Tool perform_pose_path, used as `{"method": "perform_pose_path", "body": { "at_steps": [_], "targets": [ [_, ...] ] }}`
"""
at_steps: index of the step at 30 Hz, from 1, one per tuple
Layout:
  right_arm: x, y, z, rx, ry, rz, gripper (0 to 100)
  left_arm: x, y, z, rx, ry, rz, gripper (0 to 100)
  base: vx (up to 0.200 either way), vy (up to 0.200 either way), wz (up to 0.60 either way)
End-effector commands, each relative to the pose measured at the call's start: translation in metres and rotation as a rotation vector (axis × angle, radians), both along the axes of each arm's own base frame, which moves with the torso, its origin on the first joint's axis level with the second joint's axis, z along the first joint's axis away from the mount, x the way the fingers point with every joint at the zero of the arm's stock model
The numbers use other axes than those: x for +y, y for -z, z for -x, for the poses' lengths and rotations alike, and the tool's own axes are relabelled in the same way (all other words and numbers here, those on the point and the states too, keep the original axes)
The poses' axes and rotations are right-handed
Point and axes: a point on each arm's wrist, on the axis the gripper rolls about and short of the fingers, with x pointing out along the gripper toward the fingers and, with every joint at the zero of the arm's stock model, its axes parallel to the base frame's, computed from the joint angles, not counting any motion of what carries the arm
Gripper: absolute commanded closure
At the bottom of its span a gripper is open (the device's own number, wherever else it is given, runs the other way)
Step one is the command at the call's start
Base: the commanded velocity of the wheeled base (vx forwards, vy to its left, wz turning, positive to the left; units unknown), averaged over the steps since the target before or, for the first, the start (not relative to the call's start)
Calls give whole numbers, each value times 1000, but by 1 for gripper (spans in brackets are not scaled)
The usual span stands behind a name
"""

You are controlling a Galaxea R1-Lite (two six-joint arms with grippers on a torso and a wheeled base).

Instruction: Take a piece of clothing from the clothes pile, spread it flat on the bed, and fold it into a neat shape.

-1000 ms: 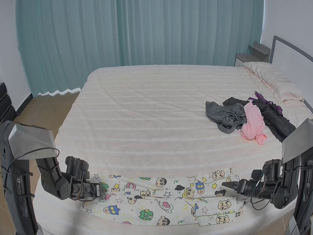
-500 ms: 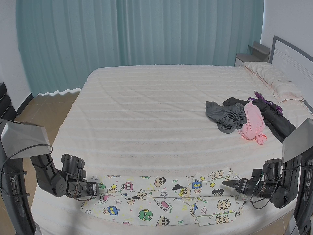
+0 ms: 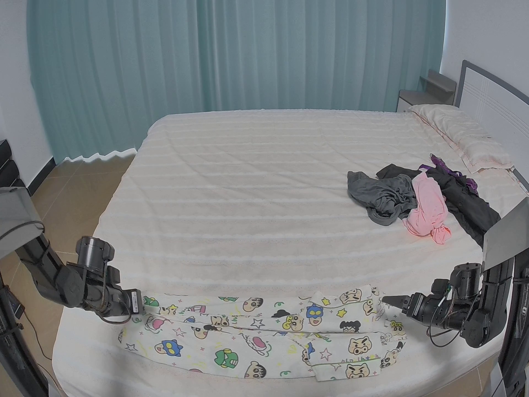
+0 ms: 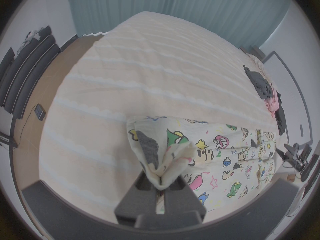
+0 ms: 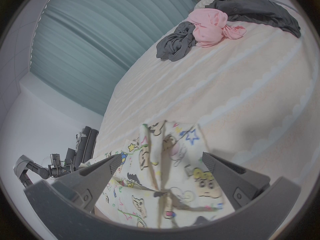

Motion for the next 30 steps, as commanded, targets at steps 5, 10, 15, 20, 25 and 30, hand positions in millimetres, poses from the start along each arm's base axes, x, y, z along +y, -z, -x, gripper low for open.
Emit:
{"method": "perform_pose_path", "body": {
  "at_steps": [5, 10, 15, 20, 25, 30],
  "targets": [
    [-8, -4, -6, -27, 45, -22, 0, 55, -63, -4, -121, -114, -66, 100, 0, 0, 0],
    [-9, -4, -6, -28, 51, -22, 0, 75, -94, 0, -119, -146, -107, 100, 0, 0, 0],
    [-12, -5, -7, -35, 65, -21, 0, 82, -120, 1, -113, -200, -167, 100, 0, 0, 0],
    [-12, -9, -7, -50, 63, -22, 0, 77, -131, 1, -108, -225, -240, 100, 0, 0, 0],
    [-11, -10, -7, -53, 58, -23, 0, 40, -127, 5, -86, -121, -244, 100, 0, 0, 0],
    [-10, -10, -7, -53, 55, -23, 0, -21, -126, 6, -101, -77, -230, 100, 0, 0, 0]
  ]
}}
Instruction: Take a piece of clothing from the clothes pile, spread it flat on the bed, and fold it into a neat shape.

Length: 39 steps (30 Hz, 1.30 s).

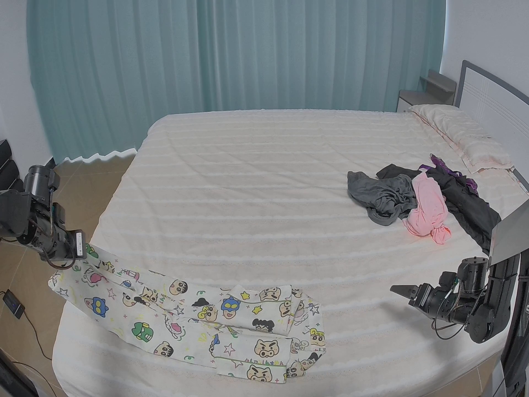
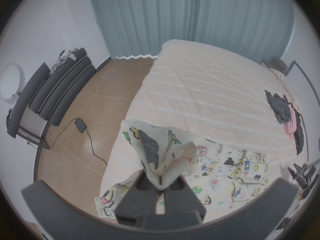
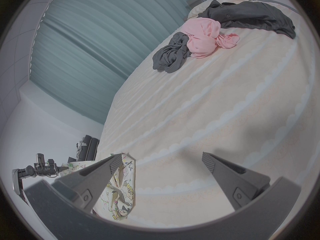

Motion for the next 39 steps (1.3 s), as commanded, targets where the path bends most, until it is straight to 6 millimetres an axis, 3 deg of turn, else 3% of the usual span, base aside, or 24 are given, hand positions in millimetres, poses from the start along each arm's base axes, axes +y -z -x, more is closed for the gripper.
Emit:
{"method": "perform_pose_path", "body": {
  "at_steps": [1, 2, 3, 9, 10, 13, 18, 24, 35, 36, 39],
  "targets": [
    [1, -2, 0, -13, -4, -1, 0, -66, -1, 7, -15, 70, 3, 100, 0, 0, 0],
    [1, -2, 0, -13, -4, -1, 0, -72, 0, 7, -16, 75, 2, 100, 0, 0, 0],
    [1, -2, 0, -13, -6, -1, 0, -96, 0, 11, -25, 105, -2, 100, 0, 0, 0],
    [2, -2, 1, -12, -11, 1, 0, -175, 11, 23, -28, 210, 28, 100, 0, 0, 0],
    [2, -2, 1, -12, -11, 1, 0, -177, 11, 24, -29, 213, 29, 100, 0, 0, 0],
    [3, -3, 1, -14, -13, 1, 0, -217, 11, 30, -46, 286, 65, 100, 0, 0, 0],
    [5, -2, 1, -13, -21, 2, 0, -259, 8, 32, -43, 344, 101, 100, 0, 0, 0],
    [6, -2, 2, -12, -27, 4, 0, -288, 14, 31, -23, 361, 120, 100, 0, 0, 0],
    [7, -2, 2, -13, -32, 5, 0, -304, 24, 25, -23, 377, 119, 100, 0, 0, 0],
    [8, -2, 2, -12, -34, 2, 0, -305, 23, 24, -27, 373, 124, 0, 0, 0, 0],
    [8, -2, 2, -9, -36, 4, 0, -309, 19, 20, -41, 344, 158, 0, 0, 0, 0]
  ]
}}
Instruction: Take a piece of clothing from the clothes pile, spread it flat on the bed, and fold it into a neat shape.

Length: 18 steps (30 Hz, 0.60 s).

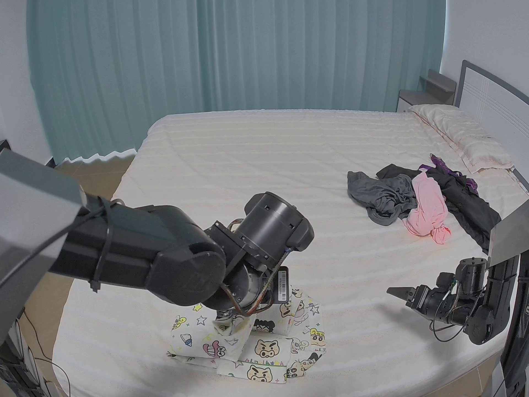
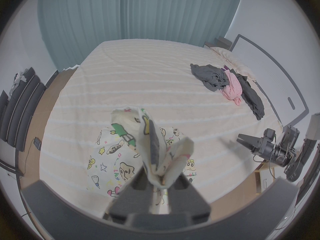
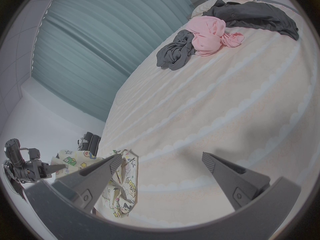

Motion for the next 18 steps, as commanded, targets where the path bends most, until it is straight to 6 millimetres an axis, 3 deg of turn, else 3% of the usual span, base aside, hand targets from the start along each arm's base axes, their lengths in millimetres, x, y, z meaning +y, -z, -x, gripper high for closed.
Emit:
{"method": "perform_pose_path", "body": {
  "at_steps": [1, 9, 11, 15, 18],
  "targets": [
    [1, 0, 0, -7, -5, -1, 0, -8, 2, -7, 1, -23, 22, 0, 0, 0, 0],
    [5, 0, 1, -1, -19, -1, 0, -5, -8, -4, -10, -50, 59, 0, 0, 0, 0],
    [7, 0, 4, 4, -31, 2, 0, 7, -31, 4, -36, -88, 131, 0, 0, 0, 0],
    [12, 0, 5, 10, -46, 3, 0, 27, -44, 17, -35, -117, 170, 0, 0, 0, 0],
    [19, -1, 11, 22, -78, 5, 0, 56, -50, 34, -1, -139, 219, 0, 0, 0, 0]
  ]
}}
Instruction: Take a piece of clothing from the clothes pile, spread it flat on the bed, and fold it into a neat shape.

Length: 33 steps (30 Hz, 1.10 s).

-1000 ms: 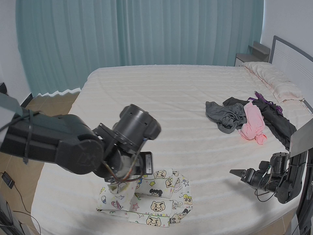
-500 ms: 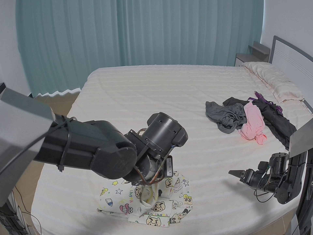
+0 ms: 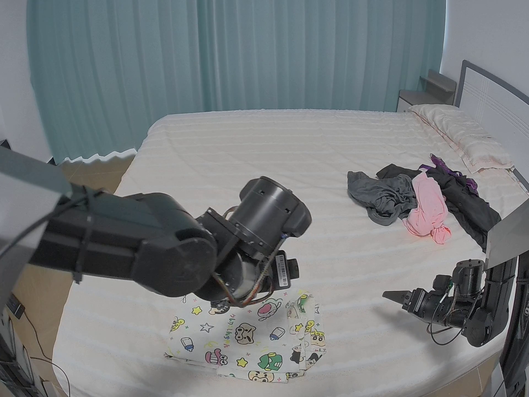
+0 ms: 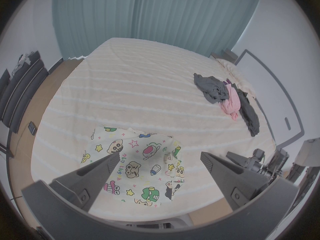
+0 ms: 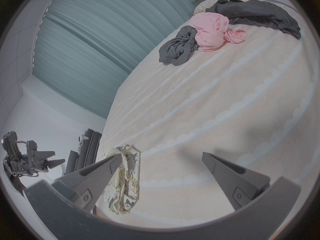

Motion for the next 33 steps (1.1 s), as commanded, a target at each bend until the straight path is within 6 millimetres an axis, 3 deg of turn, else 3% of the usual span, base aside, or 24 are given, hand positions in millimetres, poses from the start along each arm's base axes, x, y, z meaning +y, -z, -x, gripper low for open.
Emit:
{"method": "perform_pose_path", "body": {
  "at_steps": [1, 3, 8, 15, 21, 28, 33],
  "targets": [
    [11, -2, 7, 5, -44, 3, 0, 44, -28, 27, -1, -43, 97, 0, 0, 0, 0],
    [12, -5, 9, 0, -53, 2, 0, 66, -28, 38, 43, -82, 143, 0, 0, 0, 0],
    [13, -8, 11, -7, -58, 1, 0, 91, -21, 55, 123, -119, 212, 0, -40, 0, 0],
    [28, -11, 19, -1, -103, 8, 0, 150, 17, 44, 264, -265, 346, 0, -143, 0, 0],
    [40, -11, 22, 5, -146, 0, 0, 177, 36, 38, 236, -395, 404, 0, 0, 0, 0],
    [48, -10, 23, 3, -184, -2, 0, 188, 43, 39, 243, -383, 501, 0, 0, 0, 0],
    [62, -13, 27, -15, -245, -4, 0, 202, 46, 36, 239, -399, 560, 0, 0, 200, 0]
  ]
}}
